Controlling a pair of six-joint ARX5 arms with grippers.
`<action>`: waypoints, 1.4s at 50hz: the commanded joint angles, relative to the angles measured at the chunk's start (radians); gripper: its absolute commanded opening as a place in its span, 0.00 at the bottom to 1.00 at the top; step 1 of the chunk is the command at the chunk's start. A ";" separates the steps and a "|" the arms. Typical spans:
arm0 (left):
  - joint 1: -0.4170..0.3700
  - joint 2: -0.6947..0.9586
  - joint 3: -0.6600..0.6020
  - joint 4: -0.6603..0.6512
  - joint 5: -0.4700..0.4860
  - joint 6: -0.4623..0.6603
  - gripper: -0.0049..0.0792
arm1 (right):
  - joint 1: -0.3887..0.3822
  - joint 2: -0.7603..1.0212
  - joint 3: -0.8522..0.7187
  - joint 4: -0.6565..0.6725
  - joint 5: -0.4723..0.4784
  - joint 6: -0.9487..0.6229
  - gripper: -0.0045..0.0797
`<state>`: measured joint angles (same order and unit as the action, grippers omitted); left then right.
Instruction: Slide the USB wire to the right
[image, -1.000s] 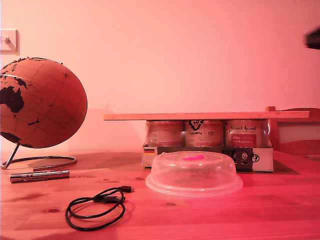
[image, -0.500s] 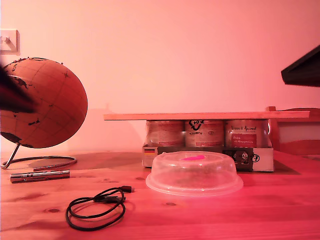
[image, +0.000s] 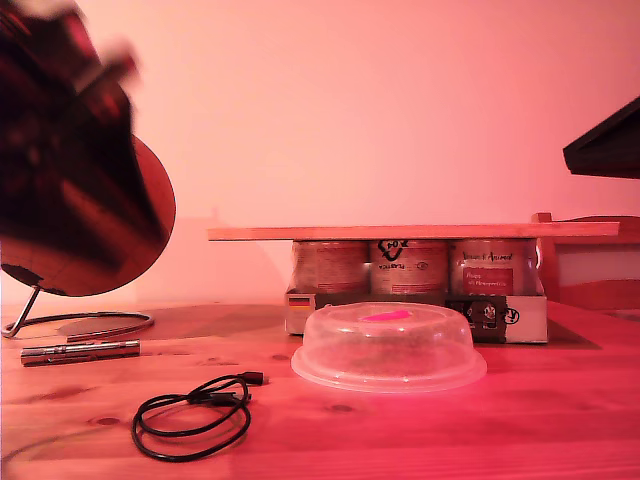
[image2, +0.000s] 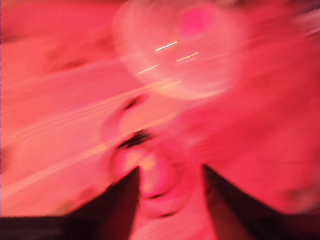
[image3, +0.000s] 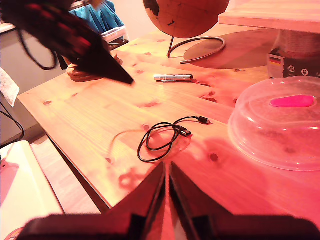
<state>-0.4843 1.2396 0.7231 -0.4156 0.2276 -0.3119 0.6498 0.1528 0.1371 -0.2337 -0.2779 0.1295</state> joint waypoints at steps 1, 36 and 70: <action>-0.012 0.050 0.016 -0.008 -0.023 -0.002 0.72 | 0.004 0.006 0.009 0.008 0.001 -0.006 0.04; -0.087 0.391 0.126 -0.001 -0.103 -0.003 0.55 | 0.004 0.006 0.009 0.006 0.001 -0.006 0.04; -0.088 0.417 0.126 -0.008 -0.135 -0.002 0.39 | 0.004 0.006 0.009 0.007 0.000 -0.006 0.04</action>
<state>-0.5694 1.6276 0.8490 -0.4229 0.0956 -0.3119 0.6498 0.1528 0.1371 -0.2337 -0.2779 0.1295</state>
